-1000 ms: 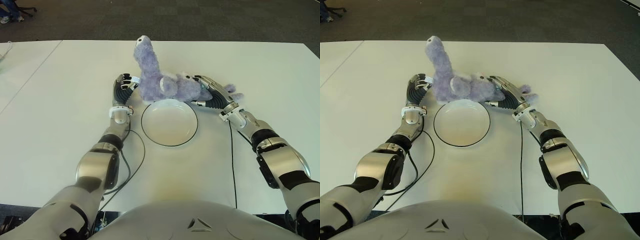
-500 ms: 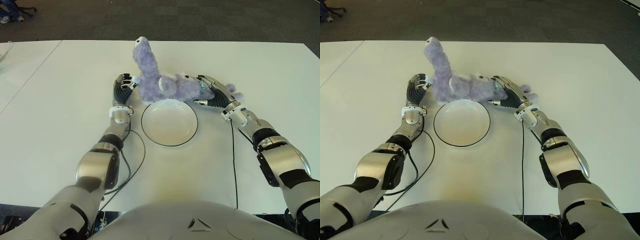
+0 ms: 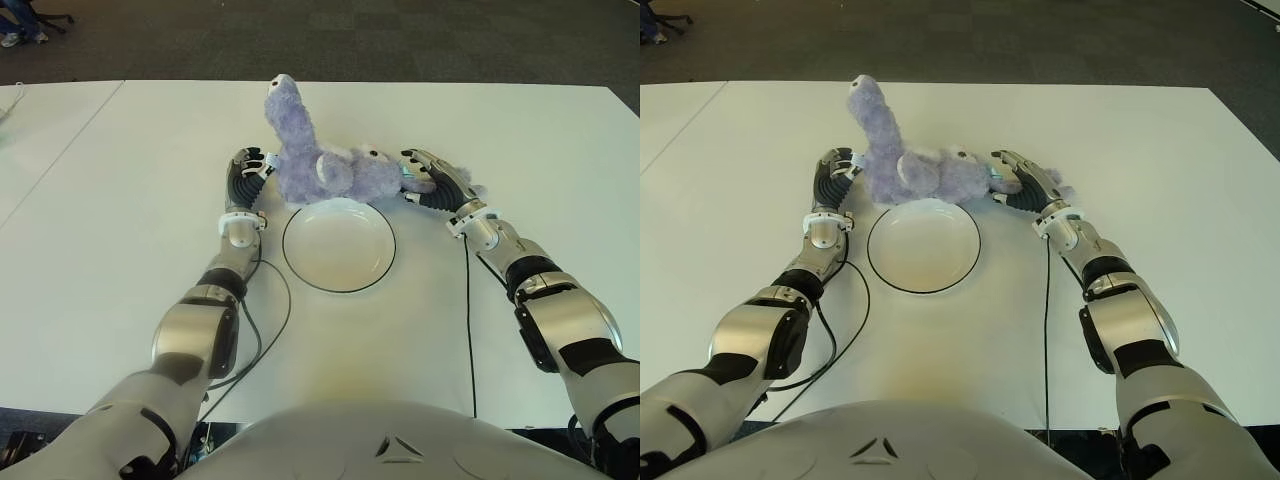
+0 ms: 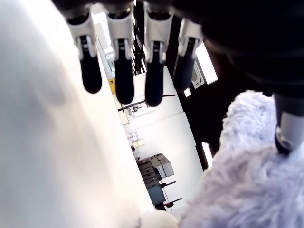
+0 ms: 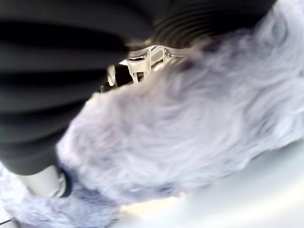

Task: Put the doll into the plate.

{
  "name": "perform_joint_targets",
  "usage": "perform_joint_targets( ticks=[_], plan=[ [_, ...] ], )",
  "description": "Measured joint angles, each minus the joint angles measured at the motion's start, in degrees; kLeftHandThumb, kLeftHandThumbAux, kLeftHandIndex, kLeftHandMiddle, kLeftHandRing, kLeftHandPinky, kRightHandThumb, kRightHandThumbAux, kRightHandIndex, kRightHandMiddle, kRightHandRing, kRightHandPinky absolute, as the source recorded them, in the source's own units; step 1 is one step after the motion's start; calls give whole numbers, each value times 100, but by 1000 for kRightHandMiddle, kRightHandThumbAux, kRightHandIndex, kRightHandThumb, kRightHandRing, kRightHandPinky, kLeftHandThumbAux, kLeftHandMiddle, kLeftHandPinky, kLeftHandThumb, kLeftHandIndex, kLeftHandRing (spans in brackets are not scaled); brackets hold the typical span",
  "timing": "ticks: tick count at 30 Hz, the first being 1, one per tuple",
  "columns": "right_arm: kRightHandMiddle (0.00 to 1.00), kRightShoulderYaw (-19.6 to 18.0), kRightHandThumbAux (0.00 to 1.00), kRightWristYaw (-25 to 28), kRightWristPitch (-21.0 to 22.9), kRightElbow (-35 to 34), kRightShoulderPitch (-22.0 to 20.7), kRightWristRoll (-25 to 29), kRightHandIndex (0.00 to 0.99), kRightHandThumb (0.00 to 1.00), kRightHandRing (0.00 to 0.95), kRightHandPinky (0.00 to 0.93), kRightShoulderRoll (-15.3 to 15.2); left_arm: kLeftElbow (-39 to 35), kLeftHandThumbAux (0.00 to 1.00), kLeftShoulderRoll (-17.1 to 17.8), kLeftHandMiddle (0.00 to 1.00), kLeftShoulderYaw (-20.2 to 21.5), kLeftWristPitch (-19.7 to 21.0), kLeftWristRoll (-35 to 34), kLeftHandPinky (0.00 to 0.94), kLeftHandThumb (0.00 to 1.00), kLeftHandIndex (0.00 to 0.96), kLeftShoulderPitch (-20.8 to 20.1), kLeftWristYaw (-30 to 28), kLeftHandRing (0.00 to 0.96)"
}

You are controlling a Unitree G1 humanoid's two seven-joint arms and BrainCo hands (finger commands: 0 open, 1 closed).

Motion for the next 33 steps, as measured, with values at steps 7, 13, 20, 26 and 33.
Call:
perform_joint_targets(
  ticks=[7, 13, 20, 26, 33],
  plan=[
    [821, -124, 717, -32, 343, -22, 3, 196, 439, 701, 826, 840, 52, 0, 448, -2, 301, -24, 0, 10, 296, 0, 265, -2, 1, 303],
    [850, -231, 719, -189, 554, -55, 4, 280, 439, 699, 850, 834, 54, 0, 457, -4, 315, -24, 0, 8, 288, 0, 269, -2, 1, 311],
    [854, -281, 719, -271, 635, -86, 4, 367, 439, 699, 855, 827, 47, 0, 460, -4, 309, -23, 0, 8, 300, 0, 260, -2, 1, 305],
    [856, -341, 719, -304, 635, -98, 4, 415, 439, 699, 856, 833, 8, 0, 462, -5, 313, -23, 0, 9, 318, 0, 261, -2, 1, 316],
    [859, -383, 719, -330, 631, -152, 17, 417, 439, 700, 859, 839, -54, 0, 455, -5, 307, -23, 0, 9, 306, 0, 253, -2, 1, 308]
  ],
)
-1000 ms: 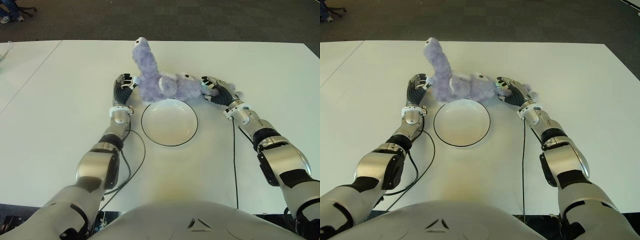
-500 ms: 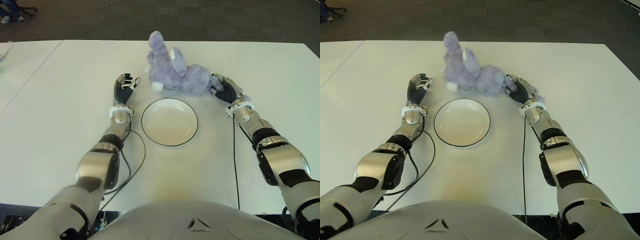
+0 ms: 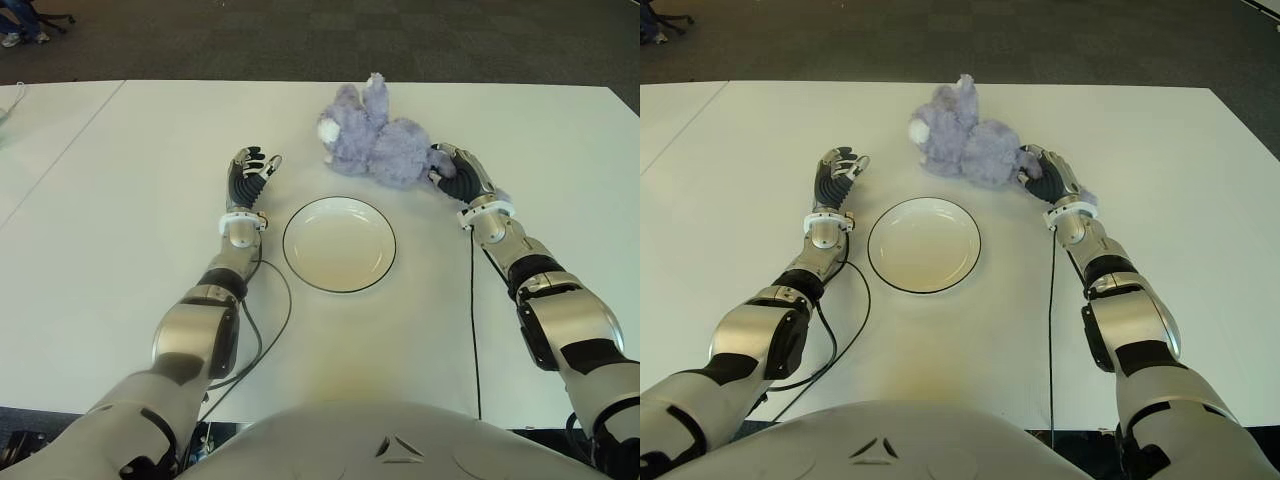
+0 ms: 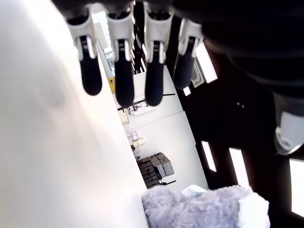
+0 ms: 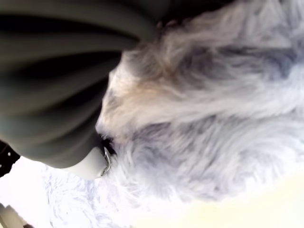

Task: Put the doll into the plate.

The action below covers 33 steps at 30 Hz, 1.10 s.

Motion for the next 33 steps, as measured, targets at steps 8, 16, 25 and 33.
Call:
perform_joint_targets(
  ticks=[8, 16, 25, 33],
  plan=[
    [861, -75, 719, -40, -3, -104, 59, 6, 439, 700, 860, 834, -58, 0, 479, -7, 314, 2, 7, -3, 322, 0, 251, -2, 0, 318],
    [859, -121, 719, -39, -4, -148, 109, 39, 439, 700, 859, 835, -108, 0, 486, -20, 310, 17, 23, -8, 296, 0, 251, -6, 0, 312],
    [871, -161, 723, -471, -162, -1105, 467, -91, 437, 695, 873, 859, -144, -1, 485, -22, 304, 16, 22, -8, 289, 0, 256, -9, 0, 301],
    [879, -154, 726, -835, -380, -2486, 935, -348, 436, 690, 883, 866, -135, -1, 503, -30, 314, 16, 23, -7, 291, 0, 269, -9, 0, 311]
  ],
)
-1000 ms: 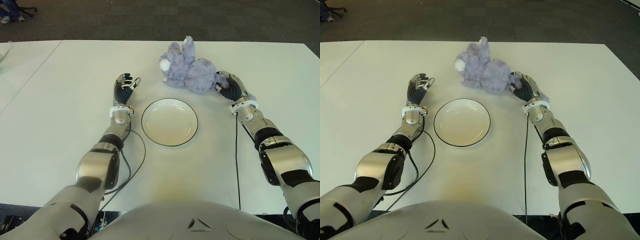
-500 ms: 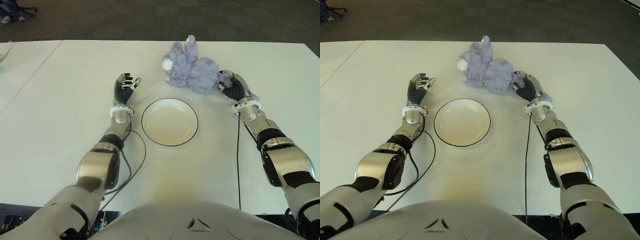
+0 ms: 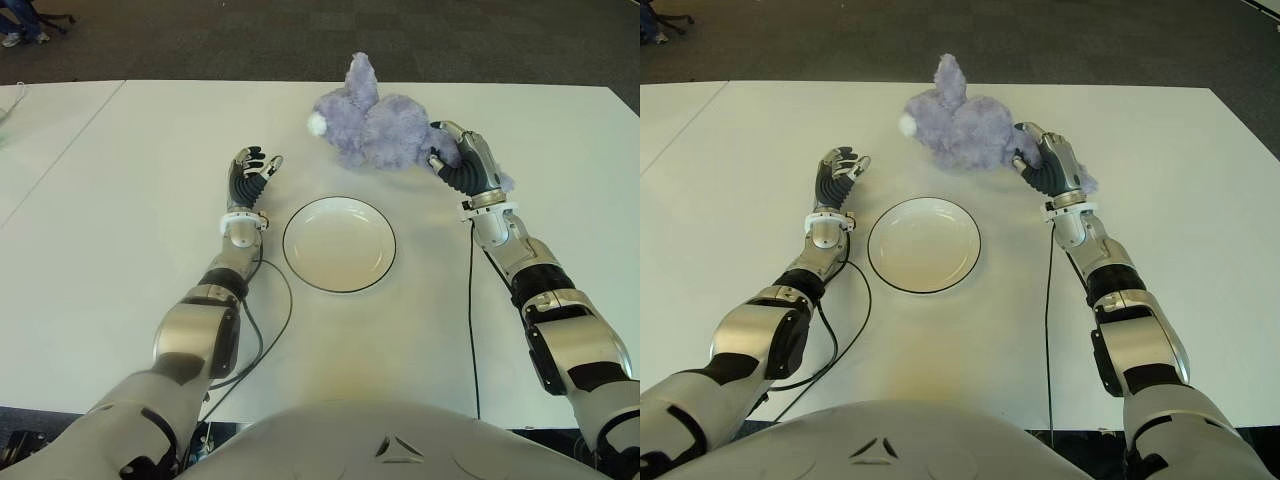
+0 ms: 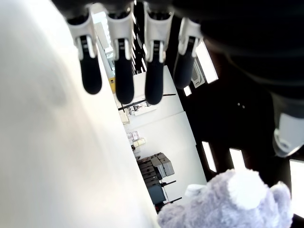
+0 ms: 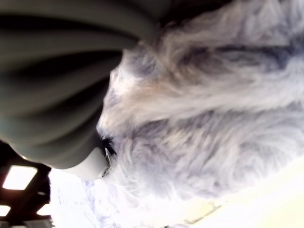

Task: Put the doll into the plate.

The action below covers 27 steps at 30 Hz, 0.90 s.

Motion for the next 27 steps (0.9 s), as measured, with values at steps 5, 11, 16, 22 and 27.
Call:
perform_joint_targets(
  ticks=[5, 11, 16, 22, 27],
  plan=[
    [877, -6, 726, -147, -108, -676, 319, -154, 436, 691, 879, 856, 0, 0, 508, -3, 319, -3, 17, 3, 301, 0, 260, -6, 0, 320],
    [873, -43, 725, -233, -365, -1396, 691, -226, 436, 693, 876, 858, 2, 0, 516, -5, 312, -2, 17, 1, 304, 0, 256, -6, 0, 317],
    [871, -83, 724, -300, -721, -1865, 903, -284, 436, 696, 873, 856, 18, 0, 500, -5, 315, -1, 17, 2, 309, 0, 252, -6, 0, 319],
    [864, -110, 725, -301, -1240, -2117, 932, -280, 436, 698, 869, 855, 93, 0, 498, -6, 306, -7, 17, 7, 292, 0, 250, -7, 3, 310],
    [861, -108, 725, -163, -1620, -2253, 986, -120, 436, 697, 866, 847, 158, 0, 496, -10, 311, -18, 17, 15, 300, 0, 254, -9, 14, 313]
  ],
)
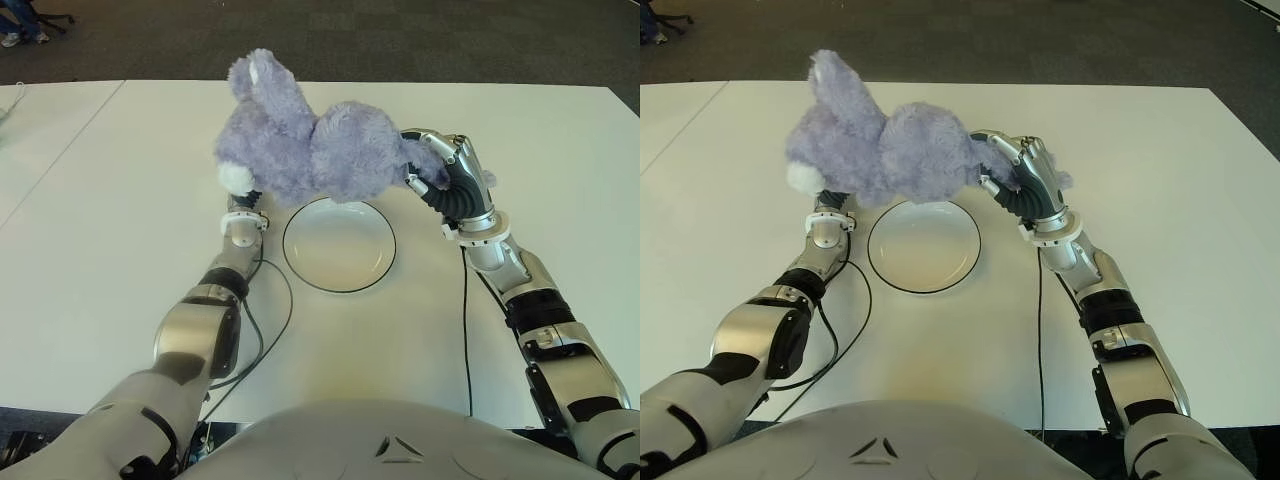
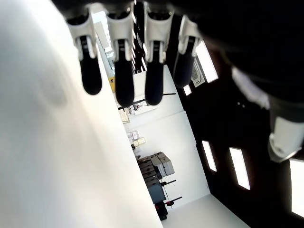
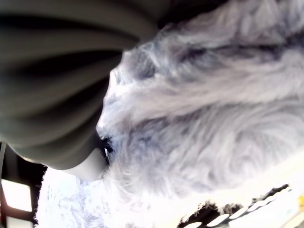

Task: Put the doll into the plate.

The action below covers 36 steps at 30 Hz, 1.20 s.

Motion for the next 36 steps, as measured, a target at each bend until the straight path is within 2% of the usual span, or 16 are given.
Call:
perform_joint_targets(
  ticks=[5, 16, 29, 36],
  plan=[
    [866, 15, 724, 308, -212, -189, 147, 250, 436, 698, 867, 849, 54, 0, 503, -5, 310, -4, 14, 4, 294, 0, 255, -2, 9, 310],
    [874, 94, 720, 1177, -365, -493, 734, 821, 437, 700, 872, 861, 49, 0, 505, -13, 304, -5, 17, 5, 284, 0, 248, -3, 24, 303],
    [888, -25, 721, 1568, -500, -497, 1010, 833, 437, 701, 889, 881, 65, 0, 499, -14, 313, -30, 69, 58, 279, 0, 245, -11, 42, 311],
    [889, -112, 724, 1757, -283, -715, 1340, 640, 437, 699, 897, 888, 40, 0, 488, -15, 326, -27, 69, 59, 313, 0, 250, -12, 44, 325]
  ],
)
